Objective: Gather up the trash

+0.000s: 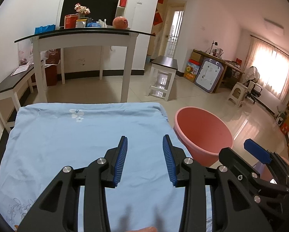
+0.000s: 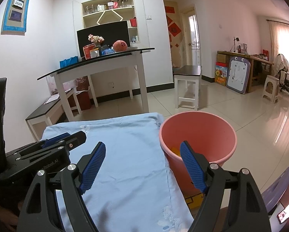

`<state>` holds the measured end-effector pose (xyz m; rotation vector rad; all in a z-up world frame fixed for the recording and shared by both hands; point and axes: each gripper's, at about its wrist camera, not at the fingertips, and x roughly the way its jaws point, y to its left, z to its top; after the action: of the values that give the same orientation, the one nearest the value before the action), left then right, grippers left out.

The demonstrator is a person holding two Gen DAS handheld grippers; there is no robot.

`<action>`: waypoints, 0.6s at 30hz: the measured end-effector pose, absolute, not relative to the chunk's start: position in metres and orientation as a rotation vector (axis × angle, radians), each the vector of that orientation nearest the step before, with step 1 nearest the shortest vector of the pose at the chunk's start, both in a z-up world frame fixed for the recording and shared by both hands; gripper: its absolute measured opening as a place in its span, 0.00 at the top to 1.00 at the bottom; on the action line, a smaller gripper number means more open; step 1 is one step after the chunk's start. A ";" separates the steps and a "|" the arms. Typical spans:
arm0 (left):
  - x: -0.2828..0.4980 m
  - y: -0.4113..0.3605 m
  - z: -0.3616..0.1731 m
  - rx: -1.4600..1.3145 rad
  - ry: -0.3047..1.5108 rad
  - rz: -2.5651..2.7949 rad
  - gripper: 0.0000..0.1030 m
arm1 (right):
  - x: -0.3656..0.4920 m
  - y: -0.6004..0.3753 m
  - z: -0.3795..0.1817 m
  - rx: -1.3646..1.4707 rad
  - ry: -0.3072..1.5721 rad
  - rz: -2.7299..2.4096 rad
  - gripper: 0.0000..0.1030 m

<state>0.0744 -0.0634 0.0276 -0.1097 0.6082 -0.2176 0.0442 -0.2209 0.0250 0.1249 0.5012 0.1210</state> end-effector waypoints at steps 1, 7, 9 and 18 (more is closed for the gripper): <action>0.075 -0.063 0.028 -0.110 0.609 -0.217 0.63 | 0.044 -0.221 0.025 0.126 0.502 0.122 0.24; 0.076 -0.062 0.027 -0.112 0.612 -0.216 0.63 | 0.043 -0.220 0.021 0.126 0.506 0.123 0.24; 0.076 -0.062 0.027 -0.110 0.612 -0.215 0.63 | 0.043 -0.220 0.019 0.128 0.509 0.124 0.24; 0.078 -0.061 0.025 -0.110 0.617 -0.215 0.63 | 0.046 -0.225 0.016 0.132 0.518 0.127 0.24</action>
<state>0.0777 -0.0612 0.0247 -0.1102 0.6169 -0.2154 0.0457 -0.2249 0.0162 0.1323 0.5183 0.1274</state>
